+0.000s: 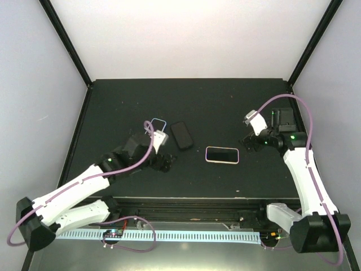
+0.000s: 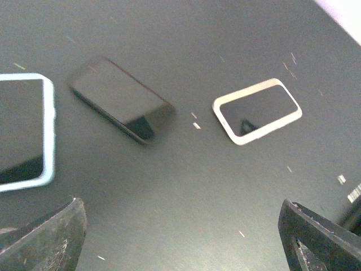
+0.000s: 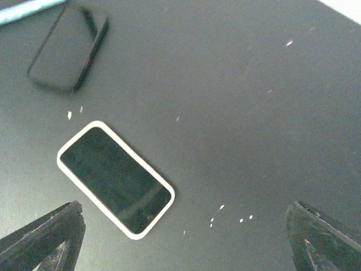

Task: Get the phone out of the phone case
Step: Adjust the phone at the center of the board.

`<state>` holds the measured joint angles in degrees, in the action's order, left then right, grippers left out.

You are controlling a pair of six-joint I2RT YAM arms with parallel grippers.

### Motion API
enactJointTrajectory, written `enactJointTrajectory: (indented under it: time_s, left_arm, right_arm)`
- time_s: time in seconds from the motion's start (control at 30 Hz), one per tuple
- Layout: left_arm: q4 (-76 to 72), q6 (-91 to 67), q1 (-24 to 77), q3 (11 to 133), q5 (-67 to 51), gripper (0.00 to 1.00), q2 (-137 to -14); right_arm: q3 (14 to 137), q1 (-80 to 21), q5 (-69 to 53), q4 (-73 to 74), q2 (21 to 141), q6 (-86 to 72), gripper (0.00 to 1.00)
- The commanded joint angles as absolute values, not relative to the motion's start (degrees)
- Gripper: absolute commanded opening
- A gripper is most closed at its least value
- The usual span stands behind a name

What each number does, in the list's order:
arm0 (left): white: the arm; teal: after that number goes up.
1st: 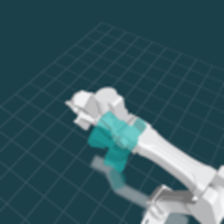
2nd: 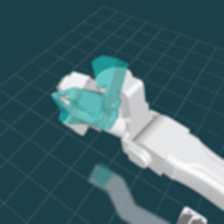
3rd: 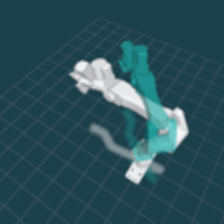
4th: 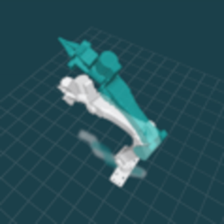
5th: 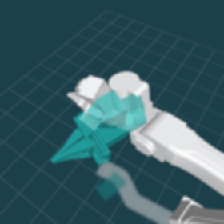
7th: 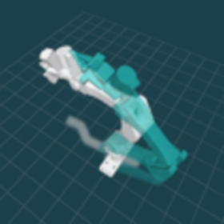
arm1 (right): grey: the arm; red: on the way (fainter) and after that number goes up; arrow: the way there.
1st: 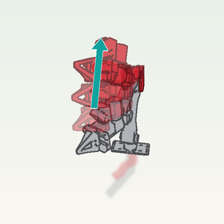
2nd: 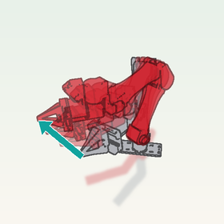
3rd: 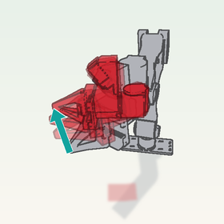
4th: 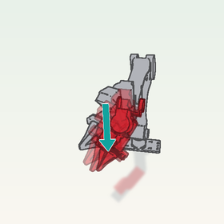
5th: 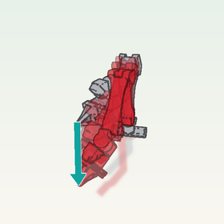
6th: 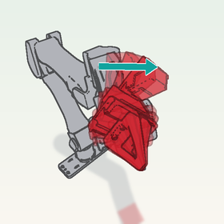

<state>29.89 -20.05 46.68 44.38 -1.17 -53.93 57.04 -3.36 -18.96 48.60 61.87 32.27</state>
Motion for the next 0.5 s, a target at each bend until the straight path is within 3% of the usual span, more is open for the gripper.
enactJointTrajectory:
  time_s: [0.0, 0.13, 0.2, 0.47]
  left_arm:
    - [29.2, -25.3, 54.8, 42.9, -4.4, 0.98, -58.8]
    - [27.1, -28.1, 60.8, 41.6, -4.4, 0.99, -63.5]
    - [25.4, -29.5, 62.8, 40.7, -4.5, 0.99, -65.6]
    - [20.7, -36.0, 64.9, 37.2, -3.9, 0.99, -69.1]
  right_arm:
    - [58.9, -5.9, -15.0, 57.8, 66.6, 45.8, 0.92]
    - [59.8, -8.3, -11.4, 59.4, 73.1, 50.3, 0.92]
    - [60.5, -9.8, -9.0, 58.8, 77.0, 51.1, 0.97]
    - [67.0, -15.6, -4.5, 58.1, 93.0, 52.7, 1.0]
